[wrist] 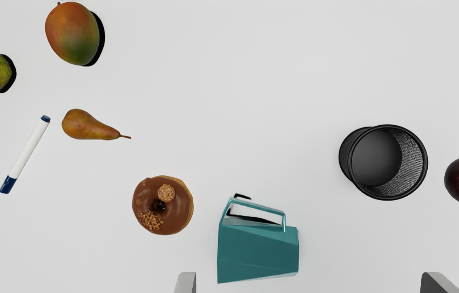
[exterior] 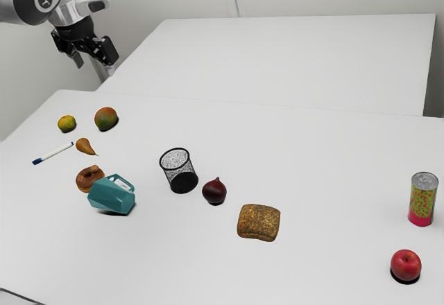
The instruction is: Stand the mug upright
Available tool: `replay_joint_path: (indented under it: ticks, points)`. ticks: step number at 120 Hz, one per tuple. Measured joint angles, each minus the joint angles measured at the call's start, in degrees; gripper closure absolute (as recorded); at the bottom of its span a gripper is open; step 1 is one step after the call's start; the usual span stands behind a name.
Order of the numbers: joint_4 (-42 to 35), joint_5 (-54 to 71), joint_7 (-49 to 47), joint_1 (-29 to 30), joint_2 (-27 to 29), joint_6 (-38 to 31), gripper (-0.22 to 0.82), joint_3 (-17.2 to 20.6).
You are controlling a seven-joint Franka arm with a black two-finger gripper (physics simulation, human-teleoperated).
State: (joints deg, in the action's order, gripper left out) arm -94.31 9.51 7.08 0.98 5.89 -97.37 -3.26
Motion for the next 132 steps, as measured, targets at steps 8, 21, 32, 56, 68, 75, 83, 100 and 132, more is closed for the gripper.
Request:
replay_joint_path:
  ticks: [8,21,32,56,68,75,83,100,132]
  points:
    - [-0.26,-0.01,-0.08,0.05,0.05,-0.22,0.0,0.01]
    - [-1.29,0.05,-0.19,0.23,0.34,-0.52,0.0,-0.11]
    - [-2.59,0.1,-0.27,1.58,0.35,-0.75,0.0,-1.12]
    - [-8.26,-9.22,-0.27,11.07,1.2,-0.24,0.0,-1.56]
    - [-10.35,-14.88,-0.16,16.29,0.9,1.77,0.0,-1.57]
    - [-12.05,-17.53,0.11,18.54,0.51,3.03,0.0,-1.52]
    - [-13.83,-20.31,0.81,21.69,-0.84,4.08,0.0,-1.49]
    - [-14.32,-24.41,3.06,27.71,-6.29,5.09,0.0,-1.48]
    - [-11.66,-28.59,8.13,28.84,-15.37,4.61,0.0,-1.49]
